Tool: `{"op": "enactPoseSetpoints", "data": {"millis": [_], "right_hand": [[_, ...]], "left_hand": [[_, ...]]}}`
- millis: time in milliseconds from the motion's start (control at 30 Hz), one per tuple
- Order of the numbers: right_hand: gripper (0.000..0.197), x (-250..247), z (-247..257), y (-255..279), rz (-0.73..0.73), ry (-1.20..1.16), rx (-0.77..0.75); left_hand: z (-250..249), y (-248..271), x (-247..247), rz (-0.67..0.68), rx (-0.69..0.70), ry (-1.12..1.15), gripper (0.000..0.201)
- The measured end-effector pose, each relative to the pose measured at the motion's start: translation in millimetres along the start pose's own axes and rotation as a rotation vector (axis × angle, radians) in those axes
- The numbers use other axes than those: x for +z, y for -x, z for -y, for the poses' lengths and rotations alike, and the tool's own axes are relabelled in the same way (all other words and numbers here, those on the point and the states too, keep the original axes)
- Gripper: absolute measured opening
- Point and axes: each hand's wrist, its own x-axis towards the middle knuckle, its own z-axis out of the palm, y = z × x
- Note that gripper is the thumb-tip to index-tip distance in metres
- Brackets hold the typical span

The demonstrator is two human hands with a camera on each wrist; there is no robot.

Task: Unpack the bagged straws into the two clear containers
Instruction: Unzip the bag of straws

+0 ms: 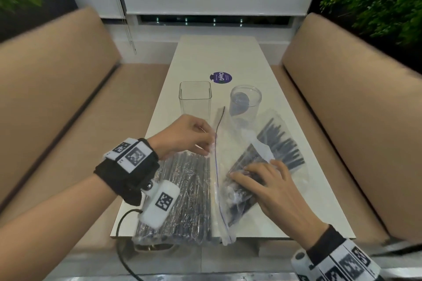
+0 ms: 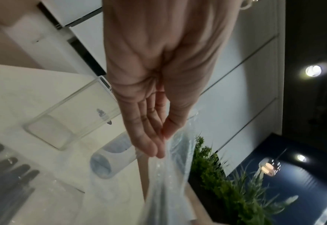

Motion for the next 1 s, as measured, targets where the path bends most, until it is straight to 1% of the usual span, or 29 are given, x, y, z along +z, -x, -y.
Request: {"op": "enactPoseSetpoints", "data": {"millis": [100, 167, 200, 233, 267, 300, 367, 400, 433, 467, 500, 567, 600, 667, 700, 767, 833, 900, 933, 1000], "right_hand": [[0.090, 1, -2, 0, 0.161, 0.017, 0.010], [0.081, -5, -9, -2, 0.249, -0.042, 0.040], [0.073, -12, -13, -5, 0.256, -0.127, 0.066], [0.063, -21, -16, -10, 0.229, -0.236, 0.104], [0.053, -33, -18, -17, 0.156, -0.341, 0.156], [0.042, -44, -17, -25, 0.046, -0.434, 0.230], [0.018, -66, -6, -47, -0.160, -0.650, 0.433], [0.009, -72, 1, -59, -0.210, -0.785, 0.529], [0.008, -75, 8, -70, -0.225, -0.908, 0.606], [0.012, -73, 14, -79, -0.212, -0.987, 0.670], [0.015, -70, 19, -86, -0.196, -1.016, 0.712], [0.014, -64, 21, -94, -0.220, -0.959, 0.729], [0.011, -62, 20, -95, -0.246, -0.936, 0.723], [0.013, -58, 13, -94, -0.267, -0.950, 0.711], [0.015, -58, 11, -93, -0.252, -0.988, 0.711], [0.016, -57, 10, -92, -0.180, -1.067, 0.701], [0.018, -56, 14, -94, -0.090, -1.069, 0.667], [0.019, -54, 19, -98, -0.038, -1.076, 0.645], [0.019, -54, 20, -99, -0.022, -1.102, 0.637], [0.019, -55, 20, -100, 0.001, -1.182, 0.637]], "left_hand": [[-6, 8, 1, 0.001, 0.053, 0.119, 0.002], [-10, 12, 3, -0.001, 0.101, 0.149, 0.004], [-13, 14, 3, -0.010, 0.122, 0.165, 0.006], [-15, 16, 3, -0.023, 0.137, 0.183, 0.008], [-18, 18, 3, -0.036, 0.149, 0.205, 0.010], [-21, 19, 4, -0.049, 0.158, 0.227, 0.012], [-26, 22, 10, -0.076, 0.181, 0.255, 0.013], [-28, 23, 17, -0.092, 0.195, 0.254, 0.012], [-29, 25, 25, -0.113, 0.212, 0.248, 0.009], [-29, 26, 34, -0.138, 0.231, 0.241, 0.008], [-28, 28, 42, -0.163, 0.251, 0.236, 0.008], [-25, 31, 54, -0.181, 0.278, 0.242, 0.012], [-23, 32, 56, -0.165, 0.280, 0.249, 0.014], [-23, 35, 51, -0.124, 0.253, 0.290, 0.021], [-24, 35, 47, -0.124, 0.228, 0.334, 0.020], [-29, 34, 37, -0.167, 0.193, 0.402, 0.010], [-31, 29, 29, -0.228, 0.208, 0.307, 0.013], [-30, 26, 26, -0.253, 0.240, 0.182, 0.018], [-29, 26, 25, -0.255, 0.246, 0.152, 0.018], [-27, 27, 22, -0.252, 0.247, 0.172, 0.012]]}}
